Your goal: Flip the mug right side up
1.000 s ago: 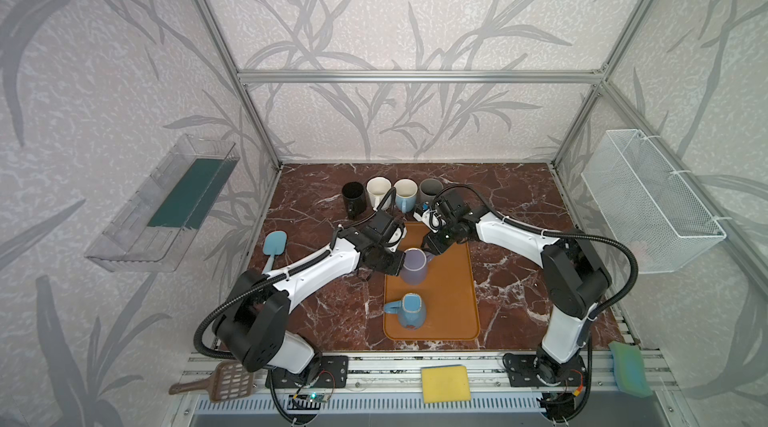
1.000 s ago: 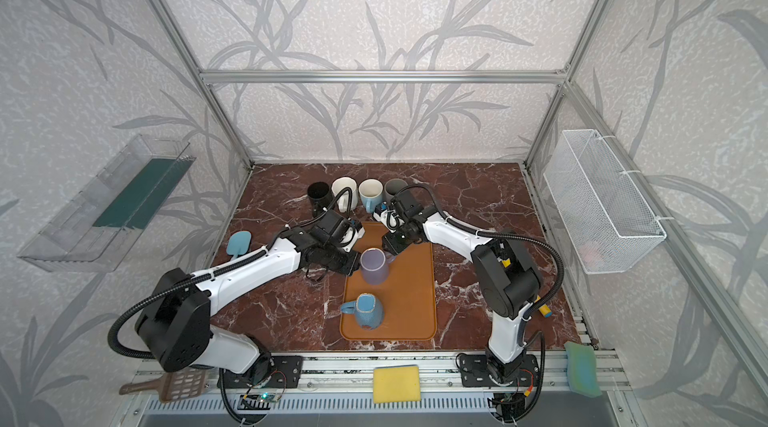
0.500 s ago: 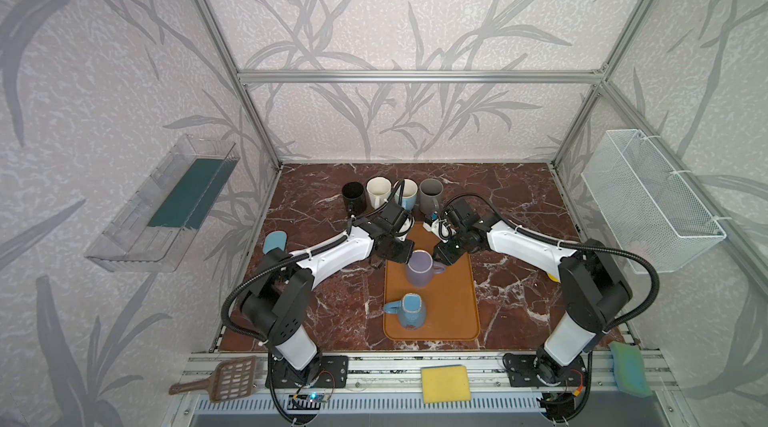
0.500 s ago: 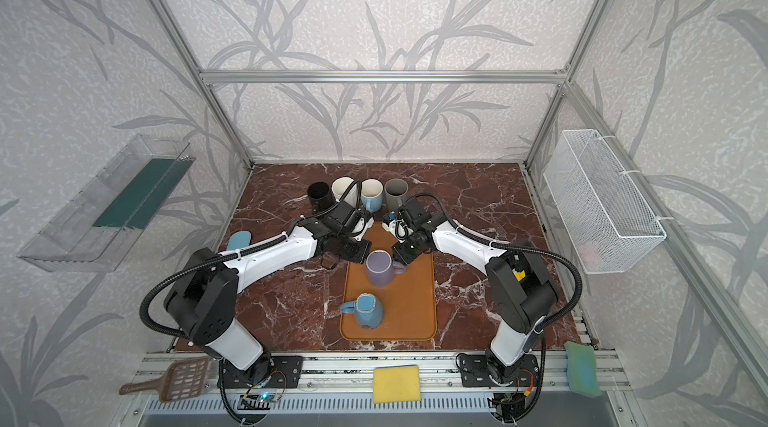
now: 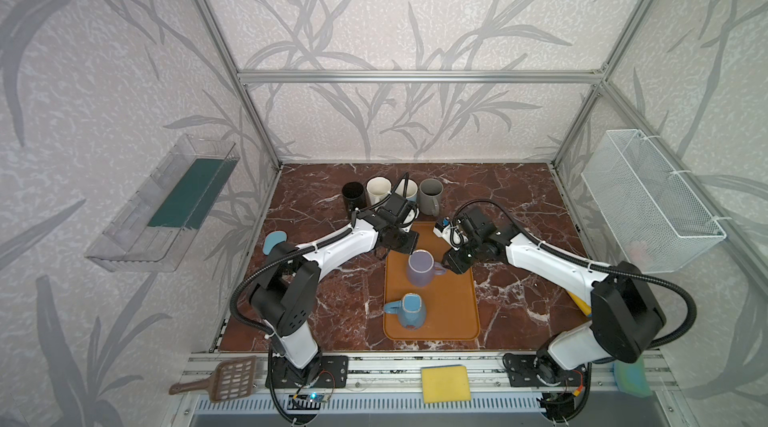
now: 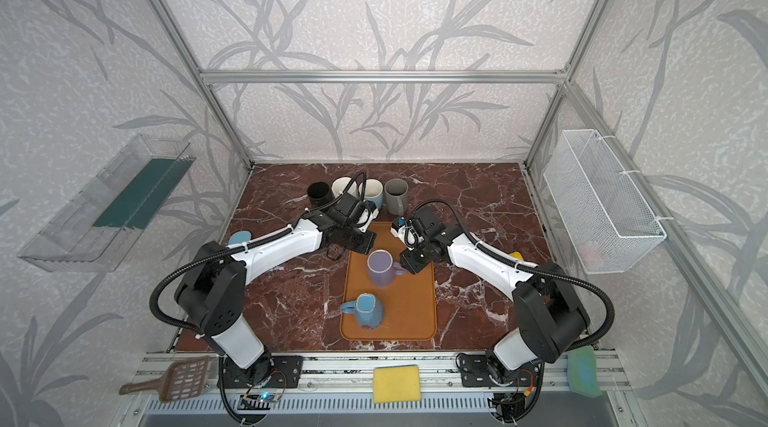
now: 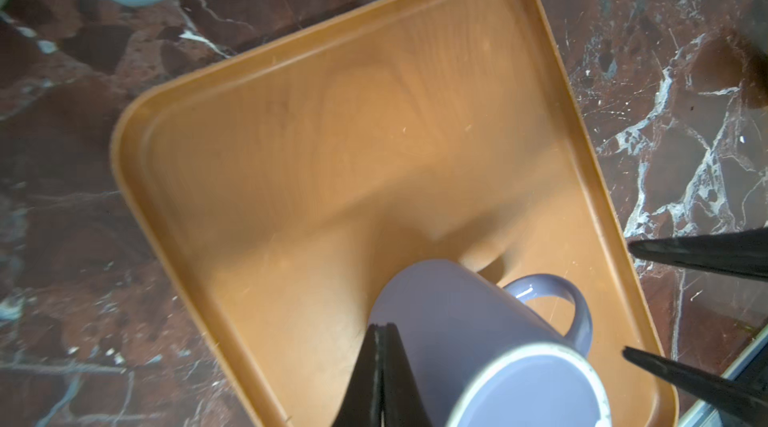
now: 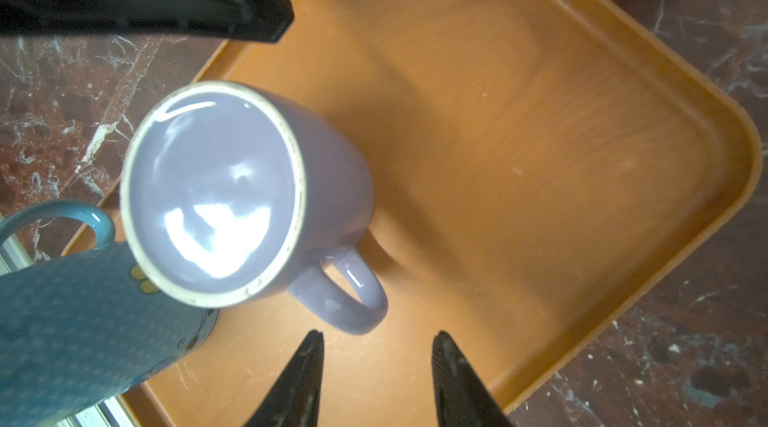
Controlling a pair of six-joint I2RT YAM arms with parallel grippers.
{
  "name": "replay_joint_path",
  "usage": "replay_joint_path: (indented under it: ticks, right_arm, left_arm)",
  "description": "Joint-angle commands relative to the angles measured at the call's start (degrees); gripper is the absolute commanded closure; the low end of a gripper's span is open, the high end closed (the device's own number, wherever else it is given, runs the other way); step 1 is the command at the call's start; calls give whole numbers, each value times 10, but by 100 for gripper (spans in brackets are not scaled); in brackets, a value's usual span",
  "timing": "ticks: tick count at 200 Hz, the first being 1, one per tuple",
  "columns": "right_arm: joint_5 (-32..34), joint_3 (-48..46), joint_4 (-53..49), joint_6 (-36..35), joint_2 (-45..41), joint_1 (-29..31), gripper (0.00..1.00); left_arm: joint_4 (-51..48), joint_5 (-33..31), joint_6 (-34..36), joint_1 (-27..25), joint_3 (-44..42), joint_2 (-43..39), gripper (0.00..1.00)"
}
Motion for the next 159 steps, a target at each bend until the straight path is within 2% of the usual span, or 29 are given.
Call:
replay_joint_path:
  ticks: [1,49,107,159]
  right_arm:
    - [0,-15,13,-9,-25,16,52]
    - [10,8,-2,-46,-5,45,49]
    - [59,54,-30,-85,43,62,47]
    - [57,95,-65,-114,84,72,49]
  left_arm:
    - [-28,-36,12,10,-2,-39,94]
    - [-35,-49,8,16,-23,-79,94]
    - [-36,-64,4,17,-44,-104,95]
    - [-37,-96,8,20,-56,-127,95]
